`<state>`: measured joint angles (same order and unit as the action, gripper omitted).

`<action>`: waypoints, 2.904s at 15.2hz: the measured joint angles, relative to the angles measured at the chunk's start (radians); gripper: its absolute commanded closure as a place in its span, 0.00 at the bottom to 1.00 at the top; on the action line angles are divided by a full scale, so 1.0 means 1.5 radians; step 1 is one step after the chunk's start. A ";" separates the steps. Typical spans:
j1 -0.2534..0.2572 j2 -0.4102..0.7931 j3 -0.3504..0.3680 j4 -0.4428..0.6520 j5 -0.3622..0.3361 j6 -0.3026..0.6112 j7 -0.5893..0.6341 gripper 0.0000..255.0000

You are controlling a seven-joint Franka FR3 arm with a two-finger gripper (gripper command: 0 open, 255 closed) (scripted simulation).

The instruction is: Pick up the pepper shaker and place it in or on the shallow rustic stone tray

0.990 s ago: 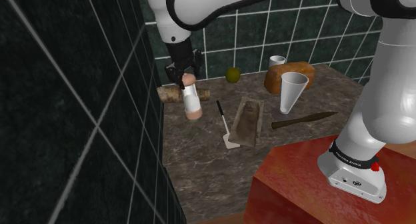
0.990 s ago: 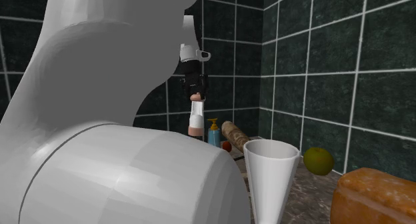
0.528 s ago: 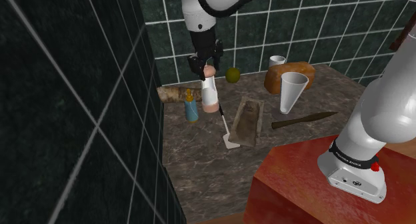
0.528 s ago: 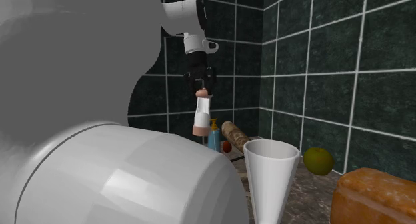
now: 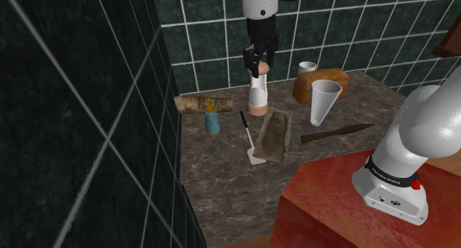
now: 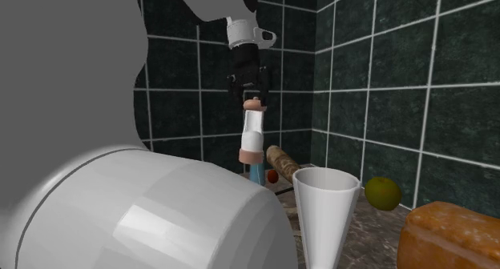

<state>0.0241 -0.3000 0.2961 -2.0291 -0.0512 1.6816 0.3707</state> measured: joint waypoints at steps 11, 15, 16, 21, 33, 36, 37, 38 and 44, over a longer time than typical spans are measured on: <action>-0.012 -0.150 -0.067 -0.132 0.004 -0.008 -0.089 1.00; -0.011 -0.151 -0.066 -0.168 0.004 0.026 -0.086 1.00; -0.010 -0.152 -0.066 -0.178 0.005 0.035 -0.085 1.00; -0.009 -0.149 -0.063 -0.222 0.005 0.082 -0.079 1.00; -0.009 -0.128 -0.056 -0.312 0.004 0.192 -0.066 1.00; -0.009 -0.126 -0.055 -0.317 0.003 0.199 -0.065 1.00; -0.009 -0.126 -0.055 -0.317 0.003 0.200 -0.064 1.00; -0.009 -0.126 -0.055 -0.317 0.003 0.200 -0.064 1.00; -0.009 -0.126 -0.055 -0.317 0.003 0.200 -0.064 0.00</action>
<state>0.0105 -0.4884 0.2131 -2.5053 -0.0462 1.9819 0.2741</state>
